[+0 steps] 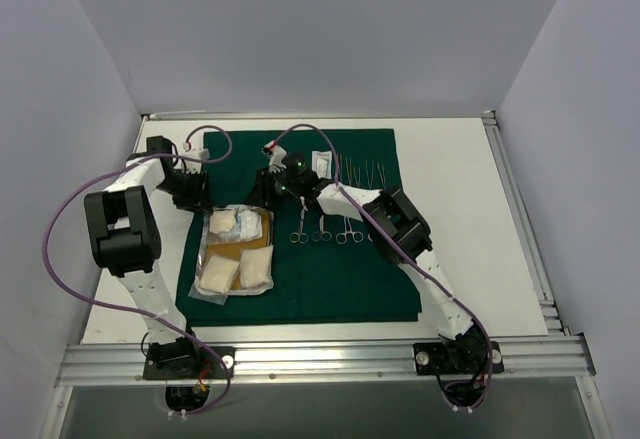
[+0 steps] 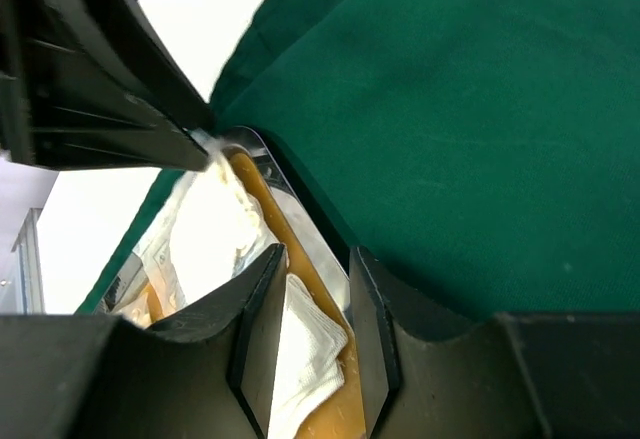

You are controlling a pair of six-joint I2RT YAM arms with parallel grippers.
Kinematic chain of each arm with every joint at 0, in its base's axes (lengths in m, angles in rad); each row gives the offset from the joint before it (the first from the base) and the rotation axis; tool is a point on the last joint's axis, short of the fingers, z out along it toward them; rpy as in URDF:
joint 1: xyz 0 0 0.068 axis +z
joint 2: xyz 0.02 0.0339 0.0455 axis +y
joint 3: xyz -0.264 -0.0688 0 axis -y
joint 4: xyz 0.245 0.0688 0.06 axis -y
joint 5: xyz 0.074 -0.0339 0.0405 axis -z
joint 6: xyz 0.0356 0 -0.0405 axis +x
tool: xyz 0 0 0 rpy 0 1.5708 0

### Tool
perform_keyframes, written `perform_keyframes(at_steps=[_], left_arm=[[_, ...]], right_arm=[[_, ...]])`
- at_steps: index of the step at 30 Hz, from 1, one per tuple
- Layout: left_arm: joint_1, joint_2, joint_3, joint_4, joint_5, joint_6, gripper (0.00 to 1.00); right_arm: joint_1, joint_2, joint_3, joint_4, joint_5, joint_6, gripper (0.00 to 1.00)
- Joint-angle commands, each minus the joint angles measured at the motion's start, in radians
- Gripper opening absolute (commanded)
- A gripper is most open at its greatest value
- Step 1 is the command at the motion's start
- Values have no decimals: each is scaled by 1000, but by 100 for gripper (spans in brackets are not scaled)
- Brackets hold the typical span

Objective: Open and lay out the surgical kit
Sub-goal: Pick up the medical item from the container.

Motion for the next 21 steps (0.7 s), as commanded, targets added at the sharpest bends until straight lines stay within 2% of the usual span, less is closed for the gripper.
perform_keyframes(at_steps=[1, 5, 9, 12, 17, 21], left_arm=[[4, -90, 8, -19, 8, 7, 45], [4, -109, -4, -23, 5, 10, 45], [4, -101, -7, -17, -16, 6, 45], [2, -91, -7, -16, -27, 1, 44], [-2, -83, -16, -10, -53, 3, 42], [-12, -71, -29, -3, -72, 6, 42]], right_arm=[[3, -119, -12, -8, 26, -28, 29], [23, -212, -58, -63, 189, -103, 40], [31, -309, -116, -98, 312, -123, 44], [40, -324, -121, -141, 312, -111, 45], [84, -294, -141, -123, 225, -52, 45], [96, -254, -124, -141, 229, -20, 40]])
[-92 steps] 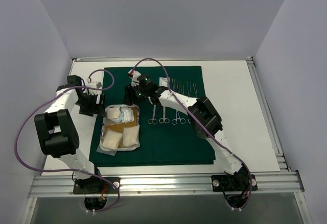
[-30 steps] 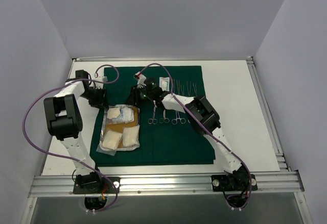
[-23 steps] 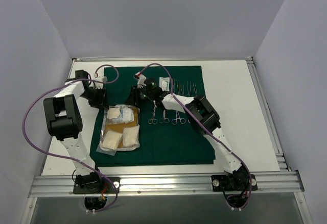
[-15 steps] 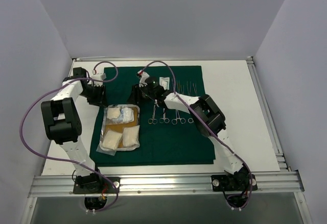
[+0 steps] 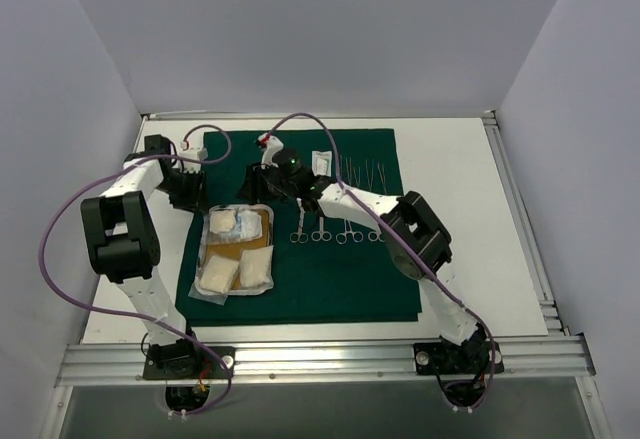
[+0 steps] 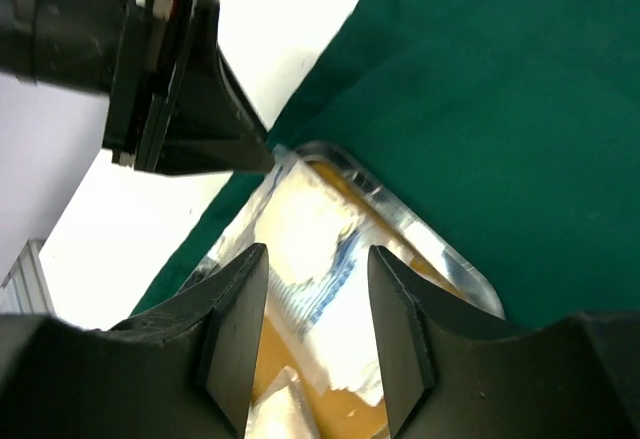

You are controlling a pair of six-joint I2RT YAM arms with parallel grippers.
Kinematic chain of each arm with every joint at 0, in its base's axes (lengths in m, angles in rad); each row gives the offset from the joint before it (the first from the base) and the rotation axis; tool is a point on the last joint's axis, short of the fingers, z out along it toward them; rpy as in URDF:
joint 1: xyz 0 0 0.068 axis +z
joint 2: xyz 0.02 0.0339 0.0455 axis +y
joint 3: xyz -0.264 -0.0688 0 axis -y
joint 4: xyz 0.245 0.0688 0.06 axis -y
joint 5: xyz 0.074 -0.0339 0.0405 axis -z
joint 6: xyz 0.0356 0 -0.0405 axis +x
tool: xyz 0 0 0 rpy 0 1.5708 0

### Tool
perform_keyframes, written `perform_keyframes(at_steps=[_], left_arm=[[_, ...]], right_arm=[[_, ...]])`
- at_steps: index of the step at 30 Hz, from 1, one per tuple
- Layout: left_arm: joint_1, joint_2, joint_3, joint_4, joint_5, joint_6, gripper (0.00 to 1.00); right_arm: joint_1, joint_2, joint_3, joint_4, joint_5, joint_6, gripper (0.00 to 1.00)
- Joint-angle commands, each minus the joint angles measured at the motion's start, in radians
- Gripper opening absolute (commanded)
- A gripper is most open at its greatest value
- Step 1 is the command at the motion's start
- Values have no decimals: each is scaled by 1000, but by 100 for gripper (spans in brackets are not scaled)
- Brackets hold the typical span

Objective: Open and lay out the surgical kit
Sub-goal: Pick up the medical item from the container.

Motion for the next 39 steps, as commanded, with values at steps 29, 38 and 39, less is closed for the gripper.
perform_keyframes(at_steps=[29, 38, 39], left_arm=[[-42, 42, -3, 24, -76, 1, 41], [-42, 39, 1, 19, -75, 4, 42], [-42, 39, 3, 18, -76, 4, 41]], right_arm=[[21, 158, 98, -58, -108, 133, 36], [22, 129, 86, 8, -119, 137, 6], [22, 123, 84, -8, -103, 124, 4]])
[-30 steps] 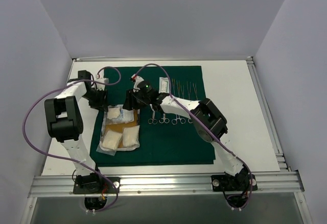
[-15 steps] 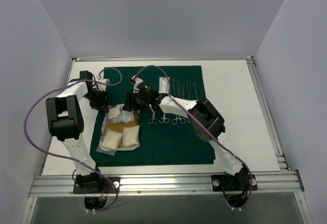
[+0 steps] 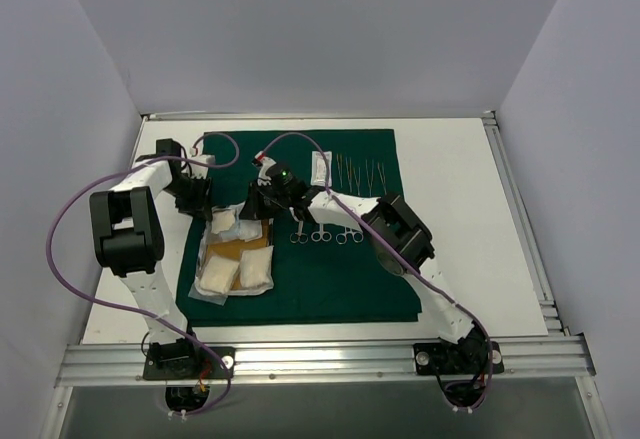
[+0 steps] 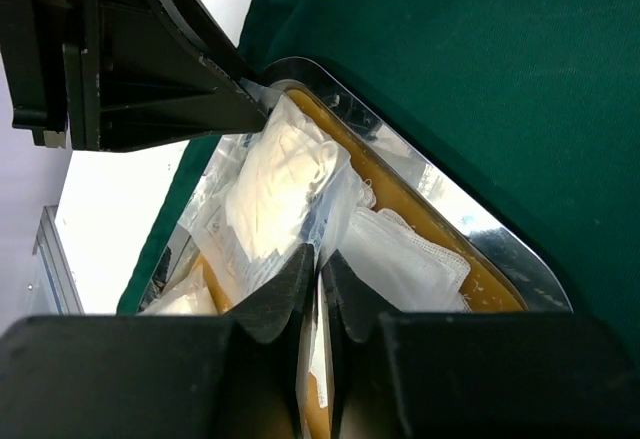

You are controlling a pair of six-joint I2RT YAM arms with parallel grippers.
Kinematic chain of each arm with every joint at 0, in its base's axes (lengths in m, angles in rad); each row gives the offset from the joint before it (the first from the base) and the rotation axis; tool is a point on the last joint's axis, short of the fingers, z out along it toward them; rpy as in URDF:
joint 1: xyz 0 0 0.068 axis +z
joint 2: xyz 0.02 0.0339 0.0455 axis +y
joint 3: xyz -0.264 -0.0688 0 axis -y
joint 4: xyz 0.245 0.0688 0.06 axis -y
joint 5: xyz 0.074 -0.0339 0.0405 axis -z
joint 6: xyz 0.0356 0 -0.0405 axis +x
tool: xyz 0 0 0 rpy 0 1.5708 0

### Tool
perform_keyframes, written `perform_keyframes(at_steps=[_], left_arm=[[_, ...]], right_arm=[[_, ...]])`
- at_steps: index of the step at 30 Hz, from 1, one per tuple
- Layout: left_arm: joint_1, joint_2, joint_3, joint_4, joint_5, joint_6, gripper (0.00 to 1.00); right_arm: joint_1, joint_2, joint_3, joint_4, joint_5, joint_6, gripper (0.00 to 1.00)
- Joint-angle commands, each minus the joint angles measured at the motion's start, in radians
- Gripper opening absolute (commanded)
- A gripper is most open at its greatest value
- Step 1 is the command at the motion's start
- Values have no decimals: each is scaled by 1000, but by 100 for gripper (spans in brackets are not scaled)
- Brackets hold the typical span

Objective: Open and lay out the surgical kit
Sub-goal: Pick up the medical item from the container, then place the medical item in the surgical kit.

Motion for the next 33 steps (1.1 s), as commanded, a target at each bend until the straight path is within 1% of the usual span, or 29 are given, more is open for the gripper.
perform_keyframes(at_steps=[1, 5, 6, 7, 12, 17, 20, 25, 29, 30, 32, 33], left_arm=[[-3, -18, 15, 10, -4, 7, 42], [-3, -24, 21, 4, -4, 7, 42], [-3, -26, 26, 2, -2, 7, 42], [-3, -29, 29, -5, -4, 8, 42], [3, -55, 56, -42, 1, 16, 49], [18, -128, 87, -79, -7, 20, 58], [26, -155, 101, -104, -8, 30, 60], [44, -185, 102, -123, -8, 40, 61], [64, -196, 99, -127, -10, 48, 61], [73, -196, 98, -128, -10, 50, 61], [81, -195, 96, -131, -10, 51, 61], [85, -195, 93, -131, -10, 53, 61]], right_arm=[[-2, -54, 27, 13, 16, -23, 4], [-2, -67, 33, -24, 42, -51, 3], [-2, -67, 33, -27, 42, -54, 0], [-2, -70, 34, -29, 42, -60, 0], [-2, -100, 42, -18, 34, -83, 0], [-3, -149, 56, 6, 22, -95, 0], [-3, -163, 73, 3, 5, -98, 0], [-13, -186, 93, 8, -3, -101, 0], [-54, -188, 110, 113, -32, -69, 0], [-66, -183, 116, 174, -35, -57, 0], [-114, -153, 142, 241, -41, 18, 0], [-128, -136, 153, 318, -42, 44, 0]])
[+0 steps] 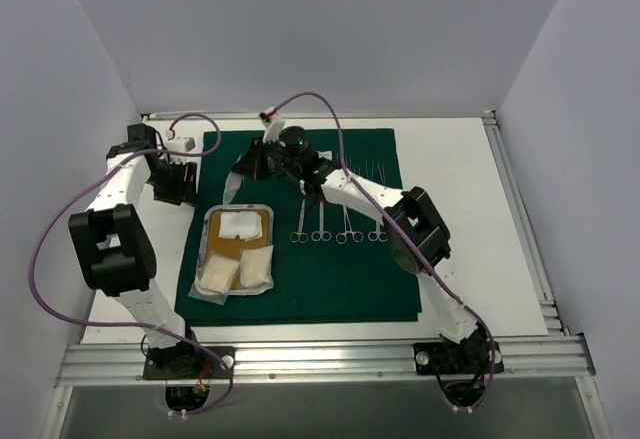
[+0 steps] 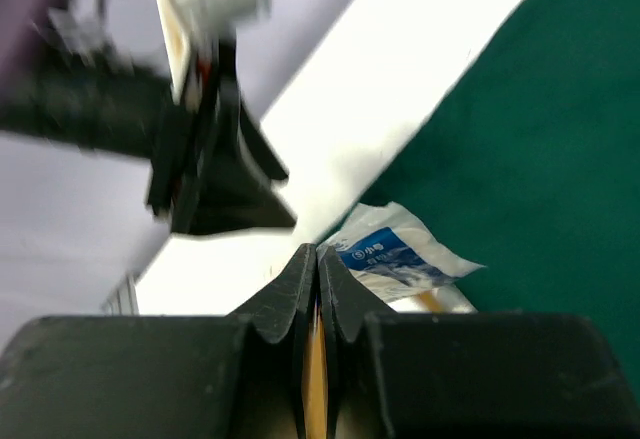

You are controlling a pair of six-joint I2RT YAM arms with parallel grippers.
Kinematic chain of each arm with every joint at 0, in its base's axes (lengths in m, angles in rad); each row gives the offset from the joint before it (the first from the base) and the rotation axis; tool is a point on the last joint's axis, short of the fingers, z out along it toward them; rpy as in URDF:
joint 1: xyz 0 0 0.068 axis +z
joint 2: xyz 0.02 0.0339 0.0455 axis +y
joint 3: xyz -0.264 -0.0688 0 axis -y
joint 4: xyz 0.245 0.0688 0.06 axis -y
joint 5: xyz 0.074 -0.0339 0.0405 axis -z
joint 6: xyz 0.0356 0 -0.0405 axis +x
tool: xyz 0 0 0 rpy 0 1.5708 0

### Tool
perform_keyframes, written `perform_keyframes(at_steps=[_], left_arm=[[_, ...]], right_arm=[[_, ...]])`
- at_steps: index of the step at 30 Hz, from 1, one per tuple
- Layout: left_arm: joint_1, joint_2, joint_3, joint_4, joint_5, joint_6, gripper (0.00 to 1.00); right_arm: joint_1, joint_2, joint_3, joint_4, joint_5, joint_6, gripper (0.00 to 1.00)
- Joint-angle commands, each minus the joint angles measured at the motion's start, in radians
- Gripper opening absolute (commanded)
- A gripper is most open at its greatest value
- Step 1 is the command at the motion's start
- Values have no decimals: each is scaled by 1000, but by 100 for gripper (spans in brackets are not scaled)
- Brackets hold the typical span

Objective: Open and lay out the surgical kit
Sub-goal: Place the medical item in the surgical kit.

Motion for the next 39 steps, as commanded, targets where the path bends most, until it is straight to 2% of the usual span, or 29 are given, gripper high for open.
perform_keyframes(at_steps=[1, 4, 7, 8, 9, 11, 14, 17, 21, 23, 29, 34, 39], left_arm=[[21, -34, 23, -19, -4, 23, 61], [27, -36, 16, -19, -2, 27, 61], [33, -31, 16, -21, -4, 27, 61], [33, -30, 19, -21, -4, 27, 61], [34, -27, 20, -21, -2, 27, 61], [35, -22, 22, -19, -5, 24, 61], [35, -17, 20, -18, -4, 23, 61], [36, -17, 11, -11, -7, 23, 61], [36, -14, 8, -8, -7, 26, 61], [36, -14, 8, -8, -2, 24, 61], [35, -13, 11, -5, 9, 18, 61], [35, -11, 8, -4, 9, 21, 61], [35, -8, 8, -4, 9, 21, 61]], right_arm=[[-86, 19, 80, 258, -19, 135, 0], [-131, 134, 172, 333, 19, 209, 0], [-140, 279, 359, 330, 35, 265, 0], [-140, 320, 493, 318, 32, 271, 0], [-138, 411, 573, 269, 24, 280, 0], [-138, 496, 747, 266, 9, 343, 0], [-143, 539, 722, 356, 13, 397, 0], [-151, 513, 624, 338, 13, 375, 0], [-193, 464, 458, 215, 46, 345, 0], [-227, 461, 444, 116, 61, 323, 0], [-267, 495, 548, -123, 61, 202, 0], [-269, 472, 540, -173, 116, 150, 0], [-269, 541, 652, -208, 95, 147, 0]])
